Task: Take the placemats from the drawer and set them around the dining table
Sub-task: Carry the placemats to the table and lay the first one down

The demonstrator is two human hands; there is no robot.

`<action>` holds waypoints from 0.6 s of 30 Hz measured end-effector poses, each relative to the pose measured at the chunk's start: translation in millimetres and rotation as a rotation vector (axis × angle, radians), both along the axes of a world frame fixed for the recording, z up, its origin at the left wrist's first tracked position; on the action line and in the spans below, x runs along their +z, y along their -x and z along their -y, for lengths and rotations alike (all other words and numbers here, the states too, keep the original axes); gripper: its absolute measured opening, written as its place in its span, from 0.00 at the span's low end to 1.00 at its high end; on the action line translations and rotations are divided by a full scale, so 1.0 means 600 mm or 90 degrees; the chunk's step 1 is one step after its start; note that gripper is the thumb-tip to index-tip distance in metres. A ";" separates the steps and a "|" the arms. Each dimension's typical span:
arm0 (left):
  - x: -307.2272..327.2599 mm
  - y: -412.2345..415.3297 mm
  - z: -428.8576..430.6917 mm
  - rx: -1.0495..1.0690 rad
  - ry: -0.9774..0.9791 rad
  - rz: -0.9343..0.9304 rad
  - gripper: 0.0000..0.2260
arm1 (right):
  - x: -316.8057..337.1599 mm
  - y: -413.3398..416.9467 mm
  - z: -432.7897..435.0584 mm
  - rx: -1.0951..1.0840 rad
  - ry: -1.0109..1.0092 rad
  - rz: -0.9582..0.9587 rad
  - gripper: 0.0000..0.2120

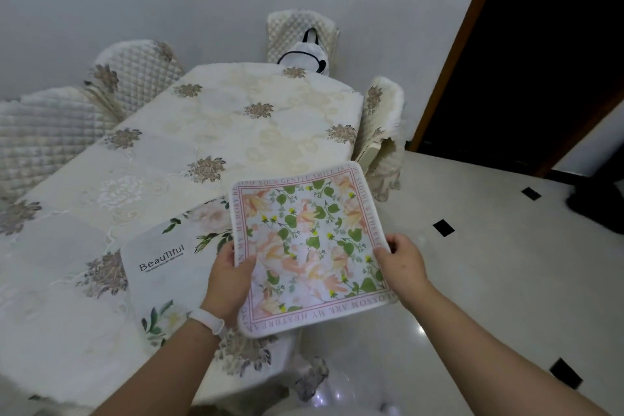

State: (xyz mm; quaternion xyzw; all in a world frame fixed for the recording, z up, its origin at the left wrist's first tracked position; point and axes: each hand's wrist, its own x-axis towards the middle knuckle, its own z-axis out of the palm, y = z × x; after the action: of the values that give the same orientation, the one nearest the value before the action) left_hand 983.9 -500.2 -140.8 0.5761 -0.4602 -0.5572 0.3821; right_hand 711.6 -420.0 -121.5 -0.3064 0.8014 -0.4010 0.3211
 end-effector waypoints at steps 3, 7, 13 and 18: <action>0.019 0.092 -0.024 -0.004 -0.007 -0.023 0.11 | 0.016 0.094 -0.027 -0.004 0.018 0.000 0.03; 0.036 0.226 -0.053 -0.011 -0.006 -0.034 0.09 | 0.037 0.225 -0.072 -0.015 0.034 0.010 0.03; 0.060 0.418 -0.091 -0.041 0.001 -0.049 0.09 | 0.060 0.401 -0.132 -0.061 0.059 0.029 0.03; 0.088 0.540 -0.075 -0.110 0.000 -0.047 0.09 | 0.071 0.504 -0.169 -0.116 0.081 0.056 0.04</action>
State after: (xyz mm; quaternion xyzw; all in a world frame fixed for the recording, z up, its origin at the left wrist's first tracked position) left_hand 659.7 -455.1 -87.7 0.5137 -0.4936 -0.6087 0.3491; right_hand 409.1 -318.6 -79.0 -0.2341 0.7840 -0.4914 0.2985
